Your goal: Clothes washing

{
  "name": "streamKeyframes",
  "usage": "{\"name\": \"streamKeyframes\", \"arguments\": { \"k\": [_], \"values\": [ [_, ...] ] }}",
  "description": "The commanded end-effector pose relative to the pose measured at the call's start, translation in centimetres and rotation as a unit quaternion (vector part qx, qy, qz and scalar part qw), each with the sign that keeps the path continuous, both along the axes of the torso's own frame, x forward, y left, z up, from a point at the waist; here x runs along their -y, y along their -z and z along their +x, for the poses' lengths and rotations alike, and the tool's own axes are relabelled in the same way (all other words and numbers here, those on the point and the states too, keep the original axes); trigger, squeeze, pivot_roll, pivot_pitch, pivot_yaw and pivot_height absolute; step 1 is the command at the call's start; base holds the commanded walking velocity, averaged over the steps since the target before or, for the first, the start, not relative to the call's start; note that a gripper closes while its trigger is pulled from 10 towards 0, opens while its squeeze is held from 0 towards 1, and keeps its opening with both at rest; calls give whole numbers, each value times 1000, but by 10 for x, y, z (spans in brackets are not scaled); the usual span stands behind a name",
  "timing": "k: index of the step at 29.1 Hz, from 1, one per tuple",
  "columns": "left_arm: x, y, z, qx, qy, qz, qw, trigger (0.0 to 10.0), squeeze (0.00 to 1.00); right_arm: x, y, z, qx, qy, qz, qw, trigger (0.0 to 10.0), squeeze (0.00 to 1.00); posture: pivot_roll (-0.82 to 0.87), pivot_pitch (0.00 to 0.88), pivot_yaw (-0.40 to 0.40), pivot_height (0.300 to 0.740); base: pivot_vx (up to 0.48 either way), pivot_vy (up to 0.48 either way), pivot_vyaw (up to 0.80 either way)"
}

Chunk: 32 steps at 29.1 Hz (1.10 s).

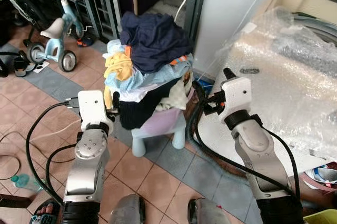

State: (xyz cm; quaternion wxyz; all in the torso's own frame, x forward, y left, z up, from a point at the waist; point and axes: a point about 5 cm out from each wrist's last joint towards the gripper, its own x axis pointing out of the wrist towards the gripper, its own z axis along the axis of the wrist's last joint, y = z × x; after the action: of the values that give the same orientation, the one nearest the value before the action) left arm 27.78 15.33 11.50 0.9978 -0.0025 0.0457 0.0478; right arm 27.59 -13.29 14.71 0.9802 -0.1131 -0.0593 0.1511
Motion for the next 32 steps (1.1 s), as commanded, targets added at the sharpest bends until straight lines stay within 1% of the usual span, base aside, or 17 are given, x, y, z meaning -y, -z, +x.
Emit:
{"name": "streamKeyframes", "arguments": {
  "k": [1,3,5,8,13,21,28,30,32],
  "values": [
    [0,-1,0,5,-1,5,1000,10000,0,-4,1,-1,0,-13,-6,1000,10000,0,-60,132,8,740,281,345,0],
    [-1,-1,0,3,0,9,1000,10000,0,-7,-1,-2,4,-19,-4,1000,10000,0,-60,134,10,740,307,368,0],
    [-1,0,0,2,0,10,1000,10000,0,-12,-3,-1,9,-23,-1,1000,10000,0,-56,136,12,740,339,339,800],
    [-1,-1,0,4,5,9,1000,10000,0,-14,-3,0,9,-27,1,1000,10000,0,-54,136,11,740,381,290,617],
    [0,0,-1,3,5,7,1000,10000,0,-15,-4,2,10,-36,-7,999,10000,0,-54,137,6,740,409,250,0],
    [2,3,-1,-4,10,11,1000,10000,0,-15,-8,9,18,-36,-13,999,10000,0,-56,135,3,740,455,0,0],
    [5,6,-1,-12,14,20,1000,10000,0,-20,-10,10,32,-40,-24,998,10000,0,-56,131,1,740,466,0,0],
    [5,6,-1,-12,14,14,1000,10000,0,-21,-11,10,34,-40,-28,998,10000,0,-56,129,1,740,441,0,0],
    [6,8,0,-17,15,17,1000,10000,0,-21,-11,11,37,-38,-35,998,10000,0,-56,128,0,740,398,-262,0]
  ]
}}
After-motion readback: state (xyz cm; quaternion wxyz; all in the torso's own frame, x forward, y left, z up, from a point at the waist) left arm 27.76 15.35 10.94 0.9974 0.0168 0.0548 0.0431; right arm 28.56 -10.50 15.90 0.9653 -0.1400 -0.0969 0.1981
